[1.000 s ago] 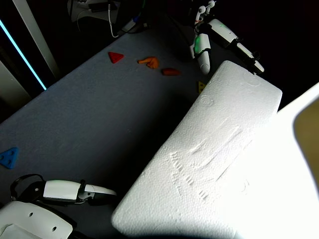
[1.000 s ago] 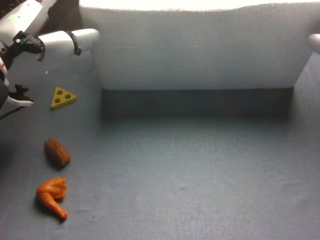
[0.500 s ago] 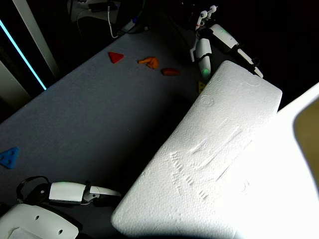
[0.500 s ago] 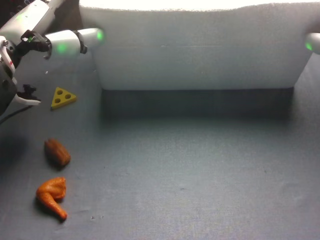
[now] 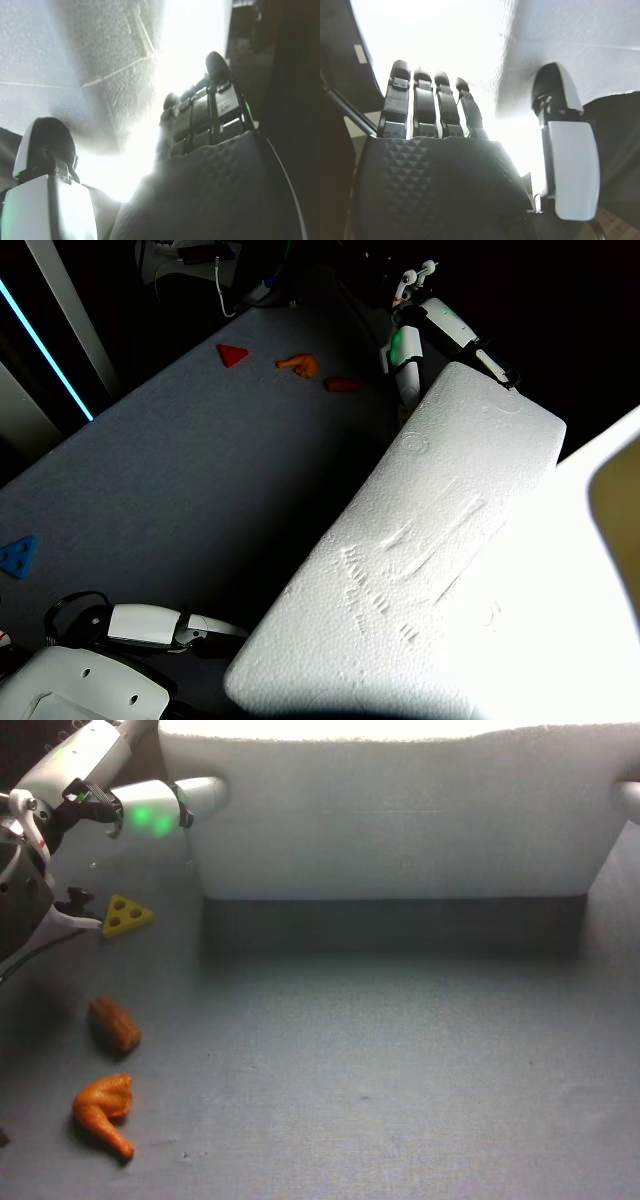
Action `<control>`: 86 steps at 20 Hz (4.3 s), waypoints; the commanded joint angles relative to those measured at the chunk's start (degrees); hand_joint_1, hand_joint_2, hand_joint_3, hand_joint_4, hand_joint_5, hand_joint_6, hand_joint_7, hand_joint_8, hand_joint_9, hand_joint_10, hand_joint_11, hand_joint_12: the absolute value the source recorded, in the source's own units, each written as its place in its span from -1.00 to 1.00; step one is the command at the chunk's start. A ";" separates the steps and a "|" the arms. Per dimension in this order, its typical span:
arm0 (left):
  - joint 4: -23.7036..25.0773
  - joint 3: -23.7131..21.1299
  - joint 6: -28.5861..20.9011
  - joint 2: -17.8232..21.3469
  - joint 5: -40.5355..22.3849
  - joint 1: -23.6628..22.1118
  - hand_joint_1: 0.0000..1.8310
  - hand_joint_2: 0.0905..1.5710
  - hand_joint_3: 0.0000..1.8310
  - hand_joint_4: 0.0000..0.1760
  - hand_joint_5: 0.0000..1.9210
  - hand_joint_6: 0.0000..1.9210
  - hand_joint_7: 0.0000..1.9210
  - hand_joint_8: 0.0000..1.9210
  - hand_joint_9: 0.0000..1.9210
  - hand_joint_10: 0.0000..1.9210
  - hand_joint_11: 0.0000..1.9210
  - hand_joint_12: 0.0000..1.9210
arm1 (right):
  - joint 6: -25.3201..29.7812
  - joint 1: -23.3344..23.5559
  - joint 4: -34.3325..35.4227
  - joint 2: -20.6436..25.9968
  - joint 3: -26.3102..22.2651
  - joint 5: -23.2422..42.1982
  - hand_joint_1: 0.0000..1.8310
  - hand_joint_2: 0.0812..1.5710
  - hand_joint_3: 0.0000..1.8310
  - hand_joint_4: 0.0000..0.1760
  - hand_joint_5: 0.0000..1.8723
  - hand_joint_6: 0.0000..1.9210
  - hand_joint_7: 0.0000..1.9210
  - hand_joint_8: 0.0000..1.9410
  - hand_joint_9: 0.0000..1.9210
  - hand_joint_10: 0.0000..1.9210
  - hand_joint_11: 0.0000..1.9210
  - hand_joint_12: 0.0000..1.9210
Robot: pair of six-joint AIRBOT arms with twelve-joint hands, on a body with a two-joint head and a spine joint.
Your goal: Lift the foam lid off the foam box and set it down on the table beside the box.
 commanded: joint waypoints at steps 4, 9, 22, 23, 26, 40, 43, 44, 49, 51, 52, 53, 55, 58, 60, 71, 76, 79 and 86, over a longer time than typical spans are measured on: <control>0.64 0.13 -1.05 0.47 -8.27 0.07 -0.41 0.40 -0.99 -1.00 -0.89 -1.00 -0.97 -0.99 -0.99 -1.00 -1.00 -0.71 | 1.41 0.74 -2.51 0.68 0.20 7.70 -0.38 0.58 -1.00 -1.00 -0.75 -0.94 -0.81 -0.98 -0.89 -0.89 -1.00 -0.44; 1.85 -0.37 -1.69 0.68 -9.63 -0.13 -0.47 0.42 -1.00 -1.00 -0.87 -1.00 -1.00 -1.00 -1.00 -1.00 -1.00 -0.58 | 1.88 0.74 -3.79 0.69 -0.42 8.96 -0.39 0.55 -1.00 -1.00 -1.00 -0.07 -0.83 -0.99 -1.00 -0.67 -1.00 -0.66; 4.53 -4.47 -1.57 4.27 -15.43 -0.32 -0.47 0.38 -1.00 -1.00 -0.85 -1.00 -1.00 -1.00 -1.00 -1.00 -1.00 -0.42 | 2.09 2.38 -8.07 3.14 -4.13 13.26 -0.49 0.50 -1.00 -1.00 -1.00 -0.65 -0.90 -1.00 -1.00 -0.79 -1.00 -0.53; 4.69 -4.83 -1.55 4.51 -15.85 -0.18 -0.48 0.37 -1.00 -1.00 -0.85 -1.00 -1.00 -1.00 -1.00 -1.00 -1.00 -0.25 | 2.08 2.39 -8.50 3.73 -4.73 13.84 -0.51 0.47 -1.00 -1.00 -1.00 -0.67 -0.92 -1.00 -1.00 -0.91 -1.00 -0.91; 5.09 -6.59 -1.41 5.93 -17.69 0.64 -0.51 0.38 -1.00 -1.00 -0.87 -1.00 -1.00 -1.00 -1.00 -1.00 -1.00 -0.18 | 1.65 2.39 -9.42 5.32 -7.00 15.70 -0.30 0.51 -1.00 -1.00 -1.00 -0.27 -0.66 -0.93 -1.00 0.06 -1.00 0.77; 8.04 -18.24 -0.20 14.34 -30.29 9.36 -0.53 0.36 -1.00 -1.00 -0.86 -1.00 -1.00 -1.00 -1.00 -1.00 -1.00 0.14 | 0.39 -3.50 -15.77 12.64 -18.07 25.44 -0.38 0.51 -1.00 -1.00 -1.00 -0.61 -0.97 -0.45 -1.00 -0.13 -1.00 0.75; 8.81 -19.92 0.25 15.43 -31.07 10.55 -0.53 0.41 -1.00 -1.00 -0.85 -1.00 -0.98 -1.00 -1.00 -1.00 -1.00 0.00 | 0.15 -4.70 -16.57 13.74 -19.43 26.10 -0.45 0.53 -1.00 -1.00 -0.99 -0.68 -1.00 -0.94 -1.00 -0.85 -1.00 0.36; 9.02 -20.50 0.34 15.83 -31.21 11.06 -0.55 0.39 -1.00 -1.00 -0.84 -1.00 -0.95 -1.00 -0.98 -0.99 -1.00 -0.20 | 0.16 -5.02 -16.94 14.03 -19.73 26.09 -0.49 0.53 -1.00 -1.00 -0.97 -0.64 -0.98 -0.99 -1.00 -0.95 -1.00 0.17; 10.42 -24.11 0.68 18.48 -33.15 14.17 -0.54 0.42 -1.00 -1.00 -0.86 -1.00 -1.00 -1.00 -1.00 -1.00 -1.00 -0.40 | 0.16 -8.50 -19.04 16.49 -23.34 27.36 -0.55 0.50 -1.00 -1.00 -0.99 -0.56 -0.89 -1.00 -0.99 -0.73 -1.00 0.44; 11.02 -25.53 0.74 19.52 -33.45 15.30 -0.57 0.41 -1.00 -1.00 -0.86 -1.00 -1.00 -1.00 -0.98 -0.99 -1.00 -0.22 | 0.23 -9.96 -19.07 17.37 -24.61 28.69 -0.55 0.51 -1.00 -1.00 -1.00 -0.60 -0.98 -1.00 -1.00 -0.97 -1.00 0.34; 11.19 -26.40 0.86 20.10 -33.88 16.15 -0.56 0.42 -1.00 -1.00 -0.87 -1.00 -0.99 -1.00 -0.99 -1.00 -1.00 -0.34 | 0.28 -10.57 -19.40 17.97 -25.41 28.96 -0.55 0.53 -1.00 -1.00 -0.98 -0.67 -0.98 -1.00 -1.00 -1.00 -1.00 0.25; 11.23 -27.13 0.89 20.51 -34.30 16.85 -0.57 0.42 -1.00 -1.00 -0.87 -1.00 -0.98 -1.00 -0.99 -1.00 -1.00 -0.51 | 0.31 -11.12 -19.70 18.37 -25.98 29.17 -0.54 0.55 -1.00 -1.00 -0.96 -0.76 -0.95 -0.99 -0.93 -0.95 -1.00 0.32; 11.42 -28.47 1.00 21.35 -34.78 18.44 -0.59 0.42 -1.00 -1.00 -0.86 -1.00 -0.98 -1.00 -1.00 -1.00 -1.00 -0.73 | 0.45 -12.54 -20.23 19.14 -27.11 29.37 -0.54 0.53 -1.00 -1.00 -0.91 -0.86 -0.90 -0.99 -0.90 -0.89 -1.00 0.35; 11.70 -30.47 1.01 22.41 -35.62 20.97 -0.58 0.43 -1.00 -1.00 -0.89 -1.00 -1.00 -1.00 -1.00 -1.00 -1.00 -0.98 | 1.47 -15.21 -20.70 20.02 -28.45 29.55 -0.59 0.53 -1.00 -1.00 -0.91 -0.92 -0.89 -1.00 -0.90 -0.84 -1.00 0.47; 11.61 -31.33 0.87 22.50 -36.00 22.38 -0.58 0.44 -0.99 -1.00 -0.91 -1.00 -1.00 -1.00 -1.00 -1.00 -1.00 -1.00 | 2.18 -17.25 -20.74 20.43 -29.23 29.70 -0.59 0.55 -1.00 -1.00 -0.89 -0.96 -0.90 -1.00 -0.97 -0.82 -1.00 0.23; 10.54 -34.30 -1.55 21.74 -36.48 29.72 -0.68 0.41 -1.00 -1.00 -0.93 -1.00 -1.00 -1.00 -1.00 -1.00 -0.99 -0.99 | 6.66 -28.29 -17.07 20.36 -31.36 30.39 -0.64 0.56 -1.00 -1.00 -0.90 -1.00 -0.98 -1.00 -0.93 -0.97 -1.00 -0.11; 7.40 -33.64 -2.90 19.51 -36.76 32.80 -0.69 0.42 -1.00 -1.00 -0.93 -1.00 -1.00 -1.00 -1.00 -1.00 -1.00 -0.99 | 9.49 -32.95 -13.40 18.04 -29.82 30.56 -0.62 0.55 -1.00 -1.00 -0.88 -1.00 -0.94 -0.99 -0.91 -0.97 -1.00 0.07; 6.99 -33.07 -3.15 18.46 -35.04 32.81 -0.68 0.41 -1.00 -1.00 -0.93 -1.00 -1.00 -1.00 -1.00 -1.00 -1.00 -1.00 | 10.44 -34.62 -11.84 16.96 -29.08 30.44 -0.65 0.54 -1.00 -1.00 -0.87 -1.00 -0.95 -1.00 -0.94 -0.99 -1.00 -0.05; 4.05 -30.90 -2.66 17.03 -31.58 32.90 -0.60 0.39 -1.00 -1.00 -0.99 -1.00 -1.00 -1.00 -1.00 -1.00 -1.00 -1.00 | 10.64 -35.35 -7.66 14.87 -26.18 26.40 -0.61 0.47 -1.00 -1.00 -1.00 -1.00 -1.00 -1.00 -0.93 -0.98 -1.00 0.38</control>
